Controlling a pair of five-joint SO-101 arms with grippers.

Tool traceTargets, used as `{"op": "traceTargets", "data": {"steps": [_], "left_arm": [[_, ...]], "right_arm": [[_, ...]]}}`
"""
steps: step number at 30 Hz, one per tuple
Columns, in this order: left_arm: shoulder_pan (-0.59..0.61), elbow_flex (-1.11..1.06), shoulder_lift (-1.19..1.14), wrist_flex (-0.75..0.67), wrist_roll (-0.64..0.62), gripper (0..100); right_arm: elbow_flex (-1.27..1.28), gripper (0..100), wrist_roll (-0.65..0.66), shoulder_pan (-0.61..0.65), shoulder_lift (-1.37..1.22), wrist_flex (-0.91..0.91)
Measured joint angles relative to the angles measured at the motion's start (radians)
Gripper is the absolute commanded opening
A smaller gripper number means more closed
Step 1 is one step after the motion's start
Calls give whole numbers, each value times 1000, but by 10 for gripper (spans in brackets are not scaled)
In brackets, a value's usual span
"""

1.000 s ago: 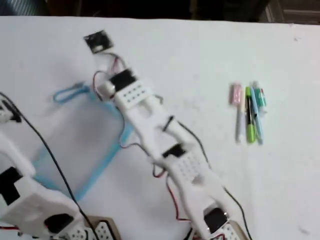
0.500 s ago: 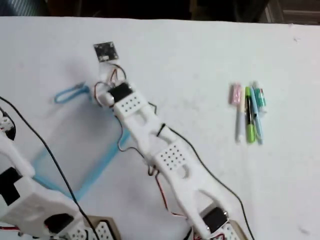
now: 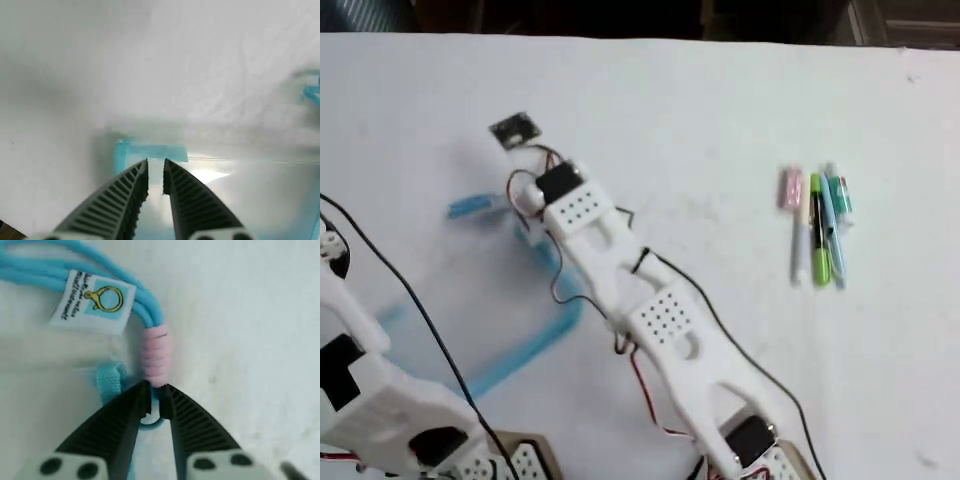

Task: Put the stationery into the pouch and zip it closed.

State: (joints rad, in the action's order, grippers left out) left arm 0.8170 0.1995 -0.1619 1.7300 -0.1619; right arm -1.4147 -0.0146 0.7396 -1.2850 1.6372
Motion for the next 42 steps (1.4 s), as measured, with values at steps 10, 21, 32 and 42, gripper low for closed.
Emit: {"op": "traceTargets", "data": {"steps": [10, 21, 32, 42], "left_arm": [[0, 0, 0, 0, 0, 80], [0, 0, 0, -18, 0, 81], [-49, 0, 0, -29, 2, 80], [-49, 0, 0, -17, 0, 80]], "right_arm": [[110, 18, 31, -51, 97, 107], [525, 22, -284, -216, 387, 117], [434, 288, -345, -80, 410, -17], [288, 239, -336, 75, 227, -258]]}}
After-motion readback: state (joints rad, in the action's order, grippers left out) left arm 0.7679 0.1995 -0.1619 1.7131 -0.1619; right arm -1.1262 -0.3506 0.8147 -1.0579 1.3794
